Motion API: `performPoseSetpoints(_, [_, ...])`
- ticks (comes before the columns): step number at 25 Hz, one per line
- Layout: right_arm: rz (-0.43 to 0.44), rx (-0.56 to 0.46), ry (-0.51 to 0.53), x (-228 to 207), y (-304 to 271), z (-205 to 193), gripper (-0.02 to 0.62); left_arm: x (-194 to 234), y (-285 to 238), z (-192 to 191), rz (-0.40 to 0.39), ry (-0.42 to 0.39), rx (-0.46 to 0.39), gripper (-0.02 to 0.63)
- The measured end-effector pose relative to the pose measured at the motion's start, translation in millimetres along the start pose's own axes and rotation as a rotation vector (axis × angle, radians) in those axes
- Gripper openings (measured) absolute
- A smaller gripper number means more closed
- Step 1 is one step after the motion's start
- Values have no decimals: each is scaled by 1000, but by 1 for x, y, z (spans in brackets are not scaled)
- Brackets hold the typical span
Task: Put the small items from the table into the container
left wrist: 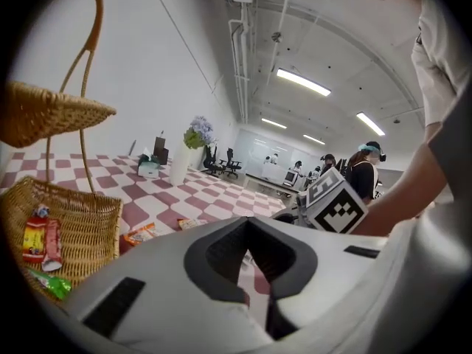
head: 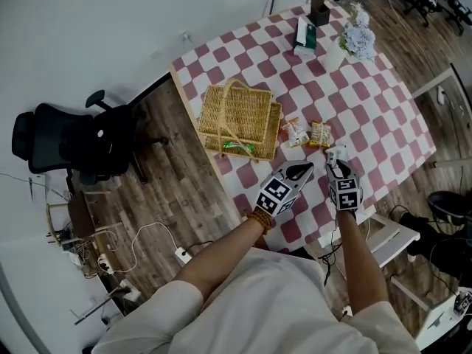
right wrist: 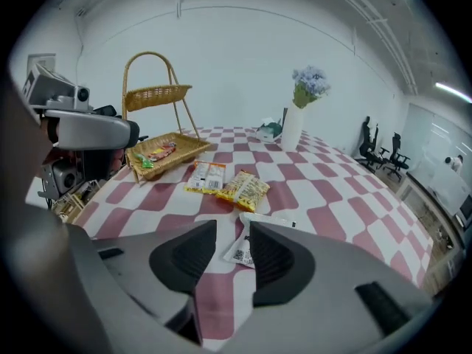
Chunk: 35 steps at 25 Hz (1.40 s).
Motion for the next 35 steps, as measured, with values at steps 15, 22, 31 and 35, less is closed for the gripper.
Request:
performPoseSetpoints(15, [37, 157, -14, -6, -49, -33, 160, 26, -23, -35, 39, 83, 93, 26])
performPoseSetpoints(22, [34, 153, 32, -7, -48, -33, 118, 24, -18, -35, 43, 86, 92, 26])
performPoseSetpoints(31, [10, 80, 14, -8, -26, -15, 69, 15, -6, -18, 44, 50, 63, 26])
performPoseSetpoints(35, [10, -2, -16, -8, 2, 8, 68, 2, 9, -2, 45, 8, 38, 26])
Point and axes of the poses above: the fingertips, and each gripper's own axes: y backward along the fingers, x to its left, z out of its top, the point moved 6 cm from there along y, backward along the fingers, and after that the axes turned 6 degrees about -z, right-handed, at the moved point
